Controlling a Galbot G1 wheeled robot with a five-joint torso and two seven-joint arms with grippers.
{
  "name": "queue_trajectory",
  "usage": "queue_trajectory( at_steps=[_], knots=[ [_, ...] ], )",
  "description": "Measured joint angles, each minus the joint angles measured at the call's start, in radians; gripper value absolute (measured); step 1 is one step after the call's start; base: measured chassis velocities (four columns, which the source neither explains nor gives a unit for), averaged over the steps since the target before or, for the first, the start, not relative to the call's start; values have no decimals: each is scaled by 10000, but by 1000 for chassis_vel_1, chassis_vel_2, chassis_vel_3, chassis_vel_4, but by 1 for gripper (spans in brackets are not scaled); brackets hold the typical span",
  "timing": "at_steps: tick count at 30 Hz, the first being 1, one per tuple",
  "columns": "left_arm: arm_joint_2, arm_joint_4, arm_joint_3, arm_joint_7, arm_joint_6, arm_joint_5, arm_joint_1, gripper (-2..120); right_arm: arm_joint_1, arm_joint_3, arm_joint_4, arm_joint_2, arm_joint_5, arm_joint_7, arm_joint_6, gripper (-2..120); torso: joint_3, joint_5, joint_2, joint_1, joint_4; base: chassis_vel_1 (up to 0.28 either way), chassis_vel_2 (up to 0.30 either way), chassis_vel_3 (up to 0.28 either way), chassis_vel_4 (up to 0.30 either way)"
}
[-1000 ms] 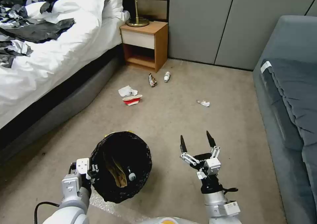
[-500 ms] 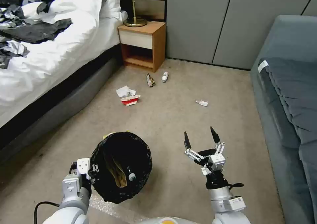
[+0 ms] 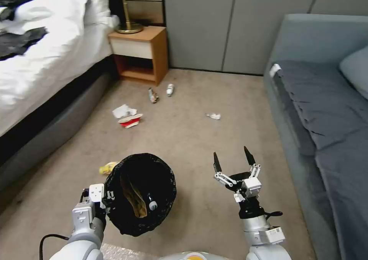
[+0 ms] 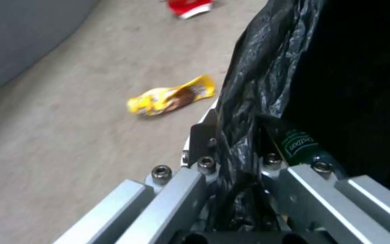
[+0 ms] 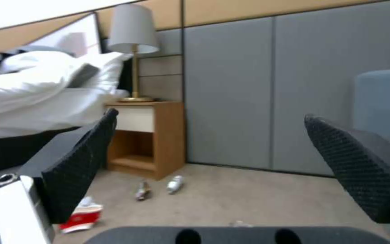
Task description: Pick up the trash bin, then pick up the garbage from the floor and place it into the trash bin.
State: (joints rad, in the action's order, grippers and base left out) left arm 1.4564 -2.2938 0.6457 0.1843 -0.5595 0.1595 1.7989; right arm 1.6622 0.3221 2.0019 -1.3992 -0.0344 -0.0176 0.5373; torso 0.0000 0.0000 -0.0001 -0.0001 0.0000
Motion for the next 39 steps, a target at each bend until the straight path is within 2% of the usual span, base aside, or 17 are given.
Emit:
queue_trajectory(
  at_steps=[7,12,39],
  knots=[
    [-2,0,-9,1,114,119,-3,1,3,10,13,13,4,3,-16,100,0,0,0,0,-3,-82,-86,-94,-85],
    [-7,16,-5,28,221,148,-10,1,10,10,38,22,11,19,-24,100,0,0,0,0,4,0,0,0,0],
    [-2,25,57,52,273,207,-22,1,-24,20,-50,19,29,249,25,100,0,0,1,0,0,-1,1,2,-1]
  ],
)
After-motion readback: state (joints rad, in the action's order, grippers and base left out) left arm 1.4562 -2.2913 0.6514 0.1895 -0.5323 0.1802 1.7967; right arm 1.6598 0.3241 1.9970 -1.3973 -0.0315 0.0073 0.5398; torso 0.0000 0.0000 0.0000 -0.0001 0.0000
